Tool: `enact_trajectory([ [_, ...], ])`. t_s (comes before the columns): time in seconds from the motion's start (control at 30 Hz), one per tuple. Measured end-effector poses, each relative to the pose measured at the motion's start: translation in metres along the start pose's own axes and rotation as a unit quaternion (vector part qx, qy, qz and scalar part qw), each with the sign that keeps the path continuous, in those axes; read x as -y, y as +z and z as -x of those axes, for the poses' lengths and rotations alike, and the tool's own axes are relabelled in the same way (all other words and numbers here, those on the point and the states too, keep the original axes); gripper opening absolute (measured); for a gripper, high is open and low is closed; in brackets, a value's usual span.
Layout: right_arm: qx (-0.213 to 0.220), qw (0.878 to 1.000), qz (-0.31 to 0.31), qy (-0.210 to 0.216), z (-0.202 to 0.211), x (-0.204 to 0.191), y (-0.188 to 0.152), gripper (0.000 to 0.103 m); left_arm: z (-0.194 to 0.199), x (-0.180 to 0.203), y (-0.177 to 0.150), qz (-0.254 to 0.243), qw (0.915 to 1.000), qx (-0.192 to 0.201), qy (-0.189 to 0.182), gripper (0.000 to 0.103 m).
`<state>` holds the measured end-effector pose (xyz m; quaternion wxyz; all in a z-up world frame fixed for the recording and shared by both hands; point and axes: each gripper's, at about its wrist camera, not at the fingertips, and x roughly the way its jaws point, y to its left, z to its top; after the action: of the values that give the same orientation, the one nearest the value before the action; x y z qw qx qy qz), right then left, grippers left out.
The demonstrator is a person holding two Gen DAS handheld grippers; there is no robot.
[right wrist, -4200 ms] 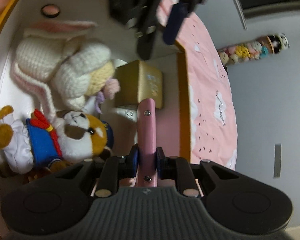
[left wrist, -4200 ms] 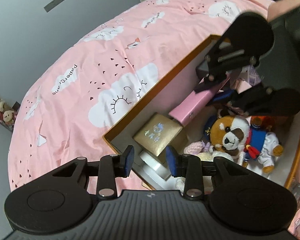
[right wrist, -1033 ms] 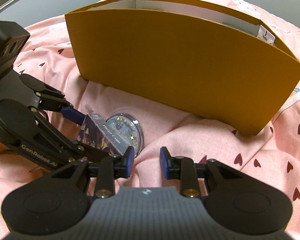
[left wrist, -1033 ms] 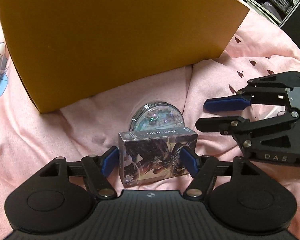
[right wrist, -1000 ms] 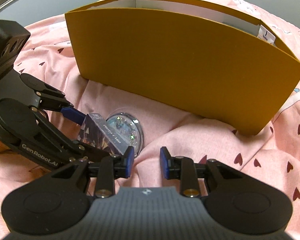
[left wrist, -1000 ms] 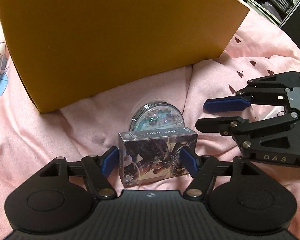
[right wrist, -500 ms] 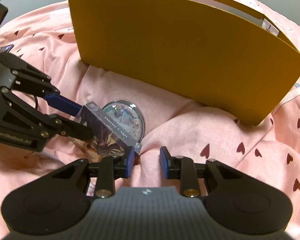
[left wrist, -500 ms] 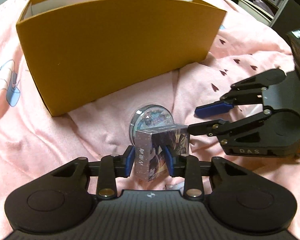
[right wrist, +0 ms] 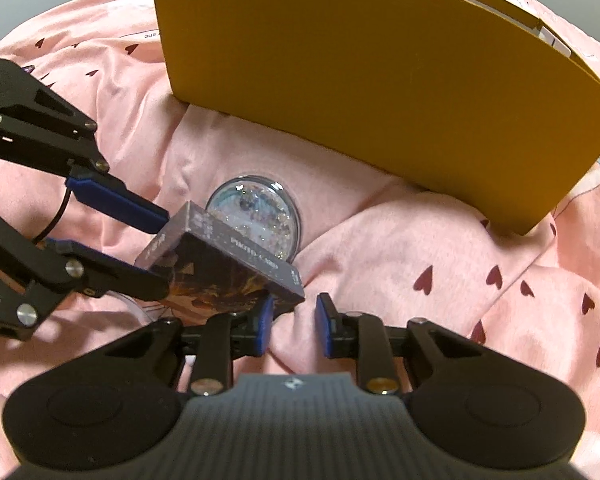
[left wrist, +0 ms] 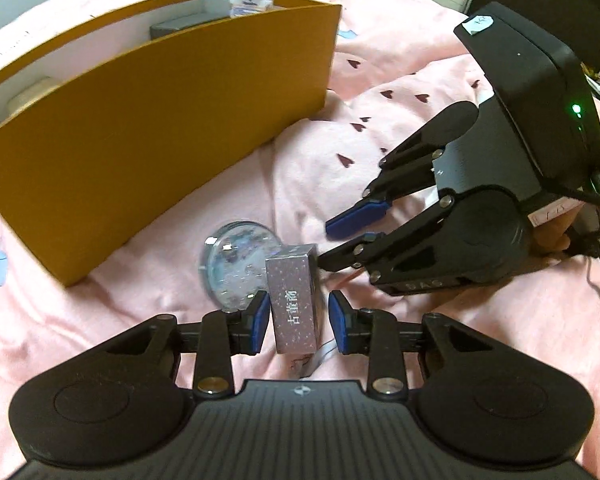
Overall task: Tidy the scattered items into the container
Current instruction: 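Grasp the photo card pack with the left tool while the right tool grasps the round compact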
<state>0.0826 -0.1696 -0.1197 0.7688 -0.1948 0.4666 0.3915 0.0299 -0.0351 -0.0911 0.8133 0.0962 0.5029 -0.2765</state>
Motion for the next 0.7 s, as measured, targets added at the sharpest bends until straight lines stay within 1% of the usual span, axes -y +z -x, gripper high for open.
enact_trajectory([
  [0.1, -0.002, 1.000, -0.008, 0.005, 0.001, 0.003, -0.002, 0.026, -0.010, 0.004, 0.004, 0.002, 1.0000, -0.007, 0.003, 0.036],
  [0.17, -0.001, 1.000, -0.014, 0.008, 0.001, 0.004, -0.002, 0.026, -0.017, 0.003, 0.006, 0.015, 0.9998, -0.010, 0.008, 0.031],
  [0.2, -0.001, 1.000, -0.015, 0.008, 0.002, 0.004, -0.003, 0.026, -0.019, 0.003, 0.006, 0.022, 0.9997, -0.009, 0.009, 0.027],
  [0.27, 0.000, 1.000, -0.016, 0.006, 0.002, 0.004, -0.003, 0.025, -0.019, 0.001, 0.006, 0.037, 0.9992, -0.008, 0.013, 0.026],
  [0.37, 0.005, 1.000, -0.017, 0.002, 0.002, 0.003, -0.005, 0.025, -0.013, 0.002, 0.002, 0.051, 0.9986, 0.001, 0.017, 0.026],
  [0.47, 0.023, 1.000, -0.021, -0.003, 0.008, 0.002, -0.005, 0.025, -0.004, 0.003, -0.002, 0.064, 0.9976, 0.010, 0.024, 0.026],
  [0.6, 0.059, 0.998, -0.027, -0.007, 0.020, 0.005, -0.004, 0.026, 0.013, 0.003, -0.005, 0.081, 0.9954, 0.022, 0.047, 0.026],
  [0.7, 0.068, 0.997, -0.029, -0.003, 0.024, 0.007, 0.002, 0.026, 0.029, -0.001, -0.005, 0.105, 0.9918, 0.033, 0.065, 0.026],
])
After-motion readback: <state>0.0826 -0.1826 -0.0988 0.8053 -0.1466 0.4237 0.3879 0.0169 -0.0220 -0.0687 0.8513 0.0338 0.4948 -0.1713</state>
